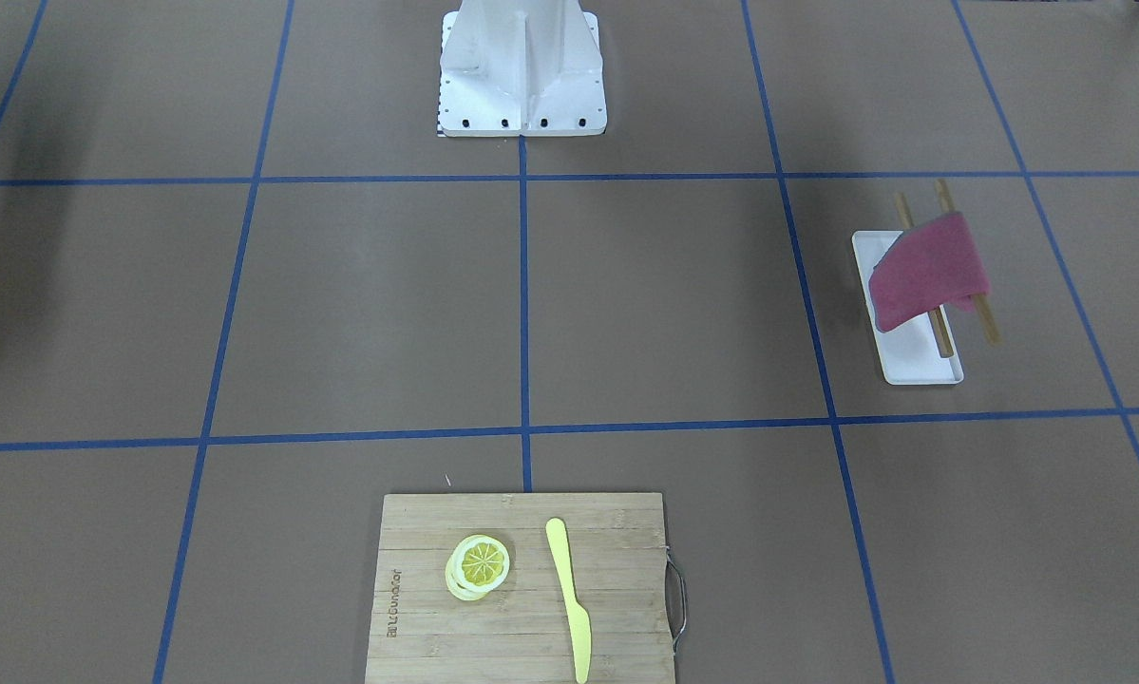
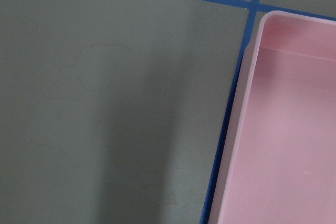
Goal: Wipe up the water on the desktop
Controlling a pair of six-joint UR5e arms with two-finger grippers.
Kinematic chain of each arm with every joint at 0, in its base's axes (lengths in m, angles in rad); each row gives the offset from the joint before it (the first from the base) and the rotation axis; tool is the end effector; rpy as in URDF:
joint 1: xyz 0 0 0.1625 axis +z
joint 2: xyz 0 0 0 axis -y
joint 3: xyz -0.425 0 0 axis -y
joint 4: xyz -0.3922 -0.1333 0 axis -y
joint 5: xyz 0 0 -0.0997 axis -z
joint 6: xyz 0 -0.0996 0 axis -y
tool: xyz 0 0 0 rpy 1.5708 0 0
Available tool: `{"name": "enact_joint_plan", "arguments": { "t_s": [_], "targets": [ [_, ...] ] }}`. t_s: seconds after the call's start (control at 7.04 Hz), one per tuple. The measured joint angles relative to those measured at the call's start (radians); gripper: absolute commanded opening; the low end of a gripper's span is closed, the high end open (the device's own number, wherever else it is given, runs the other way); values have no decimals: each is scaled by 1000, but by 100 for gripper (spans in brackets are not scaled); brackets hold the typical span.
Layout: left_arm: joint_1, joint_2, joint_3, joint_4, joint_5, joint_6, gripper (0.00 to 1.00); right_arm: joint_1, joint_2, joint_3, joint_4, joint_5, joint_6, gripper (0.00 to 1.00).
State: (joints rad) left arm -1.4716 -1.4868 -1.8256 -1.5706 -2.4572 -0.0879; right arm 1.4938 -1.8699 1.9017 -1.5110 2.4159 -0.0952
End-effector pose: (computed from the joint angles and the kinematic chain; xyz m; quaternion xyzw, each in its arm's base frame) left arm -0.0103 -0.4631 0.5645 0.0367 0.4326 0.0416 0.8999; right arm 0.0300 -0.3755 0.6129 0.0455 -0.4093 -0.0971 0.9061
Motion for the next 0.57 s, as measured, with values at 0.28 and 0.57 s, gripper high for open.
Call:
{"name": "enact_joint_plan", "arguments": {
  "t_s": [0.28, 0.57],
  "targets": [
    [39, -16, -14, -42, -24, -100, 98, 0, -3, -1, 0, 0, 2, 100],
    [122, -37, -40, -93, -24, -254, 98, -3, -2, -1, -1, 9, 1, 100]
  ]
}}
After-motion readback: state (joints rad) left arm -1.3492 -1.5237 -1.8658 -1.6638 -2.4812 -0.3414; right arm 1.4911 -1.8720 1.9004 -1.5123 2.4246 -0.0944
